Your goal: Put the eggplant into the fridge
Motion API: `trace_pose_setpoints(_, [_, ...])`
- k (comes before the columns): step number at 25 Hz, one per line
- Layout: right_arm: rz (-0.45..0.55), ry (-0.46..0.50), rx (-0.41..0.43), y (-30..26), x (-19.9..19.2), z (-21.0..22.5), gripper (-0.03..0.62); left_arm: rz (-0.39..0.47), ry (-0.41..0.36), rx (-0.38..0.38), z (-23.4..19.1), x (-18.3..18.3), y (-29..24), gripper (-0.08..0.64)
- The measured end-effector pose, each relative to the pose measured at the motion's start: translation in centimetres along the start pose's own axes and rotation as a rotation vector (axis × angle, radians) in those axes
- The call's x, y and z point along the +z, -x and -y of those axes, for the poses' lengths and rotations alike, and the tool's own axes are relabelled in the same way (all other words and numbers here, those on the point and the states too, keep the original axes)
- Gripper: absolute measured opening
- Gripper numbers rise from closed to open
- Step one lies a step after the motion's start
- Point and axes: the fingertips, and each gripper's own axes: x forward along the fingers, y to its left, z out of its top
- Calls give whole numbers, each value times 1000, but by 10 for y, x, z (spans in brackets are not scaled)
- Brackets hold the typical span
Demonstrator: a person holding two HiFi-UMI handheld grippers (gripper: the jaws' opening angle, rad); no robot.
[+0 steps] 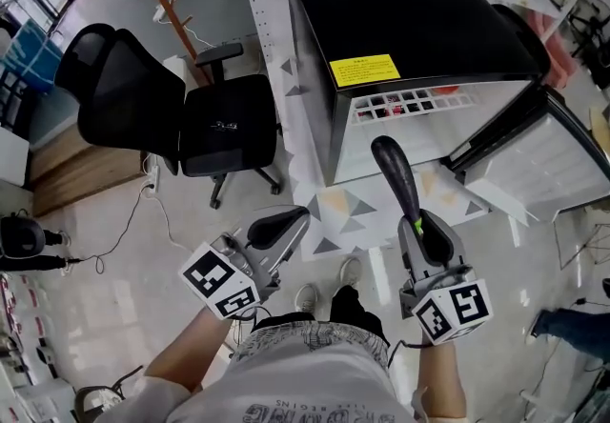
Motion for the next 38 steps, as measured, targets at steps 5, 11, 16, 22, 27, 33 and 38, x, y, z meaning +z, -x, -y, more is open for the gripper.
trace_pose_setpoints(5, [-7, 8, 23, -24, 7, 23, 104, -7, 9, 29, -11, 0, -18, 15])
trace_pose_setpoints(11, [-16, 39, 47, -52, 18, 44, 104, -8, 22, 64, -24, 2, -34, 15])
trace_pose_setpoints(16, [-20, 61, 65, -77, 22, 58, 104, -8, 27, 88, -31, 1, -42, 15])
trace_pose_setpoints(22, [-18, 96, 97, -107, 30, 64, 104, -16, 38, 99, -31, -2, -52, 15])
trace_pose_setpoints(27, [-21, 129, 125, -129, 34, 66, 104, -18, 39, 111, -30, -3, -58, 15])
trace_pose_setpoints(33, [-24, 180, 155, -149, 38, 69, 104, -17, 44, 141, -31, -4, -61, 15])
trace_pose_setpoints(38, [-23, 232, 165, -162, 42, 70, 104, -21, 46, 152, -28, -7, -66, 15])
